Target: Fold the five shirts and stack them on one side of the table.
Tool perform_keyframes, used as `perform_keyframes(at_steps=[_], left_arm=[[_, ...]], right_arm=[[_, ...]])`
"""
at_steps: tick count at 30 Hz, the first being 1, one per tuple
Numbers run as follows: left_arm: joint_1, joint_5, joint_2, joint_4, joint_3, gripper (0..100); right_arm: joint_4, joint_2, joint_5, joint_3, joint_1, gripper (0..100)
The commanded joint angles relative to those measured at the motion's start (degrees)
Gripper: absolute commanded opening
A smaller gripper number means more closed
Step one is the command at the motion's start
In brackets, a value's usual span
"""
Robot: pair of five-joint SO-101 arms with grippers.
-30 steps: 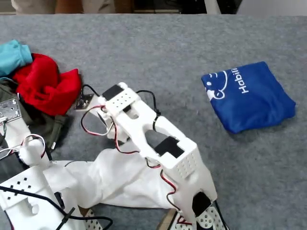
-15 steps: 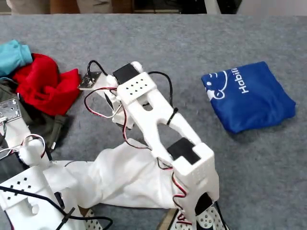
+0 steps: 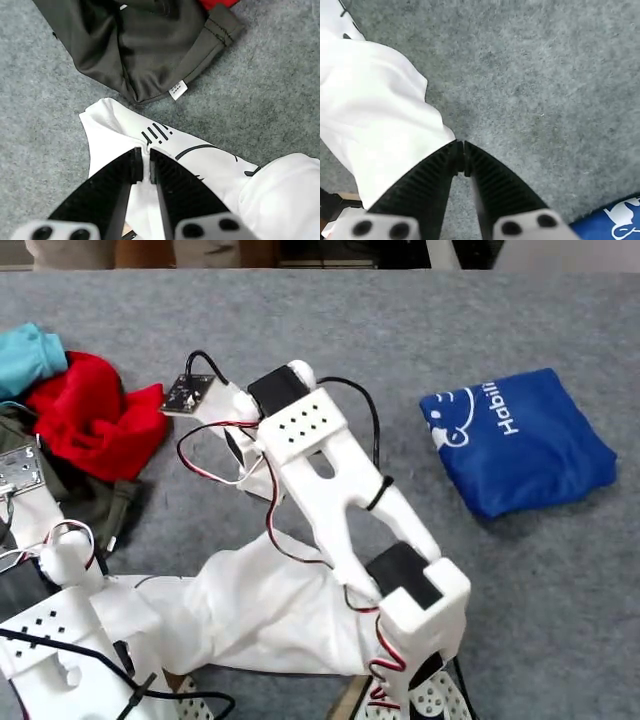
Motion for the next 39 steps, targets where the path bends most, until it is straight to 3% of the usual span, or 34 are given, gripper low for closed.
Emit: perform_keyframes(at_steps=[1, 30, 39], left_arm=[[-0.4, -0.6, 0.1, -0.4, -0.5, 2], [-1.8, -0.6, -0.1, 1.3, -0.8, 2], [-4.1, -0.6, 0.2, 1.2, -0.8, 2]], right_arm=[[0.8, -5.0, 0.5, -2.5, 0.9, 1.6], [-2.5, -18.2, 2.5, 8.3, 1.6, 1.8], [-3.1, -18.8, 5.0, 16.9, -1.9, 25.4]])
